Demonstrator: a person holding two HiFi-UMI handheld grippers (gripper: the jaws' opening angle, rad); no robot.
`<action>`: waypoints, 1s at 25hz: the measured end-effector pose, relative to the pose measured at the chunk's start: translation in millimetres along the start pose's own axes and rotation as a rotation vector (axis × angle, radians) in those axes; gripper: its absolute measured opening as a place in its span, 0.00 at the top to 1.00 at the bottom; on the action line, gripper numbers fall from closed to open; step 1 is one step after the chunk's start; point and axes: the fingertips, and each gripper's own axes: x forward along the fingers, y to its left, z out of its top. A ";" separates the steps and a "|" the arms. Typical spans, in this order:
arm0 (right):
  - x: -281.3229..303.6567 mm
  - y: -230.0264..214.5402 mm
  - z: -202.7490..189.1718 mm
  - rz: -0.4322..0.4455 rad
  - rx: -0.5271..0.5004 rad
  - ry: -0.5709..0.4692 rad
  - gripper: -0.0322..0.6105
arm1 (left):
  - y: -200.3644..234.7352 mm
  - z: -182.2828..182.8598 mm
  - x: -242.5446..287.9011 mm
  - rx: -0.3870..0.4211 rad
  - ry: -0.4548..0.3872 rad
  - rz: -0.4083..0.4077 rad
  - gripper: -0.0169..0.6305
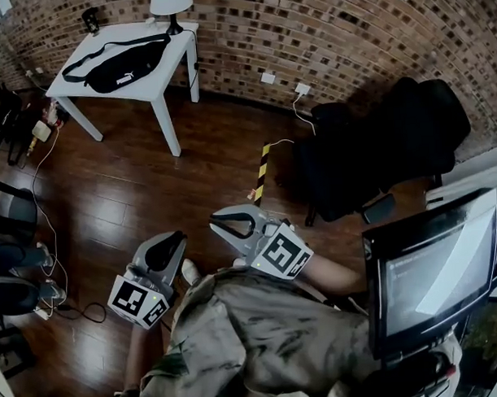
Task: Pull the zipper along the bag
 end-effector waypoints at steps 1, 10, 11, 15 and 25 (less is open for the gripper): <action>-0.9 1.8 0.8 0.008 -0.002 0.000 0.90 | -3.5 0.1 0.4 0.000 -0.002 0.001 0.91; -12.9 11.7 -7.4 0.054 -0.012 -0.020 0.90 | -20.9 -8.9 0.0 -0.010 -0.007 0.032 0.91; -13.5 12.9 -8.0 0.056 -0.009 -0.021 0.90 | -20.7 -9.6 -1.0 -0.013 -0.008 0.038 0.91; -15.6 13.6 -3.0 0.061 -0.006 -0.020 0.90 | -20.5 -6.5 -2.0 -0.017 -0.016 0.055 0.91; -13.2 10.3 1.0 0.059 -0.034 -0.016 0.90 | -9.7 -10.1 -6.4 -0.020 -0.017 0.071 0.91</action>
